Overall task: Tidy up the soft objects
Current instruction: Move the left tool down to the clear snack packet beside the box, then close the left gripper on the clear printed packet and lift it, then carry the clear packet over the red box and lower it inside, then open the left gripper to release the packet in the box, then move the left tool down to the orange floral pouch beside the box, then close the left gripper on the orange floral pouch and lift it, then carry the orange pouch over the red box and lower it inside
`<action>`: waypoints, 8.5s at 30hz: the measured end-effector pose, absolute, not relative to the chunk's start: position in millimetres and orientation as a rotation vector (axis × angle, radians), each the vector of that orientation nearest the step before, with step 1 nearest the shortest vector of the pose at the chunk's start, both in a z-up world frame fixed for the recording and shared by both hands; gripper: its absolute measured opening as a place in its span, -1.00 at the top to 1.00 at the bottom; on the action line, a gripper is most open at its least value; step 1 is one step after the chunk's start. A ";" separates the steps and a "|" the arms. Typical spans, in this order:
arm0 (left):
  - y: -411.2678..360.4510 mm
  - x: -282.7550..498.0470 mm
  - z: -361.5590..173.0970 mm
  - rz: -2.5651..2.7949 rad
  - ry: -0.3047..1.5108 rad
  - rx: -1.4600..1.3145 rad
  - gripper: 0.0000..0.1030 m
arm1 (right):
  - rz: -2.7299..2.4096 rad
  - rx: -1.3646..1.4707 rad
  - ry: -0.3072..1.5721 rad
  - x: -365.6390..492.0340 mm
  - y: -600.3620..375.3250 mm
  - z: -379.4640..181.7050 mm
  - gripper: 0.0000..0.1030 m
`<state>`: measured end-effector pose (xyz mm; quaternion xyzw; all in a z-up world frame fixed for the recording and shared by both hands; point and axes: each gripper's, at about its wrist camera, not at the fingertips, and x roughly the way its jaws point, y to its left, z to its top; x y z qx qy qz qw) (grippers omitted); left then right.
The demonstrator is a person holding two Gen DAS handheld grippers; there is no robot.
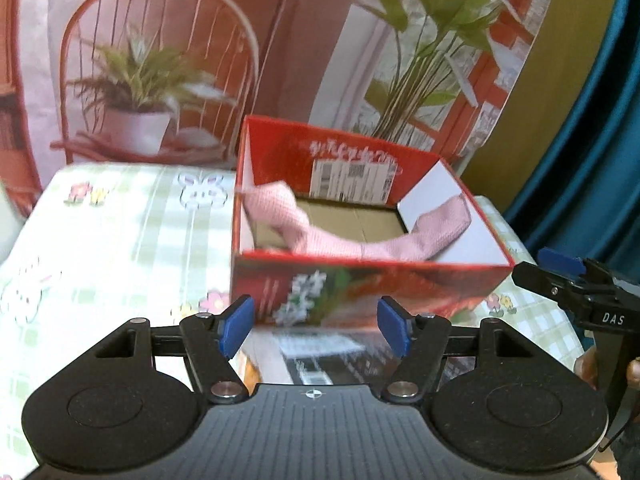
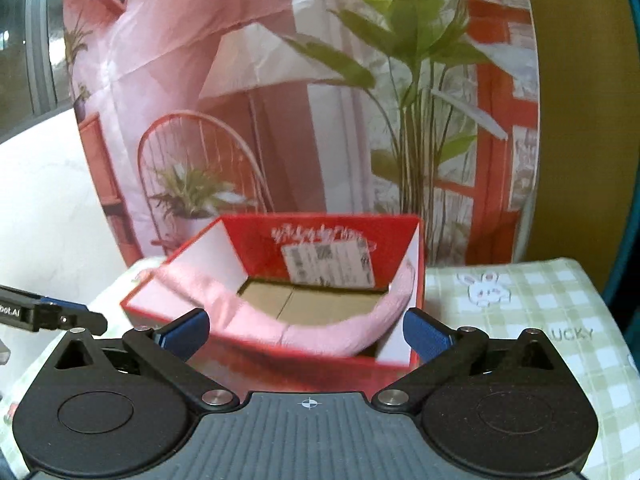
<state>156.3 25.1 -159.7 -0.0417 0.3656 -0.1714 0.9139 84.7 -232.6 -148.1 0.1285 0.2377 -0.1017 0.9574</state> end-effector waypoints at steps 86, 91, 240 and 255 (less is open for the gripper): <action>24.2 190.3 -118.9 -0.519 0.605 -0.101 0.15 | 0.035 0.222 0.579 107.8 -260.5 -102.1 0.19; -2.5 227.4 -102.7 -0.455 0.550 -0.051 0.15 | -0.030 0.125 0.536 140.9 -271.4 -94.4 0.20; 35.9 116.5 -183.4 -0.381 0.656 -0.079 0.67 | 0.033 0.210 0.626 84.0 -179.9 -177.2 0.80; 16.3 126.4 -117.9 -0.451 0.487 -0.006 0.67 | 0.026 0.159 0.524 77.2 -198.7 -128.9 0.80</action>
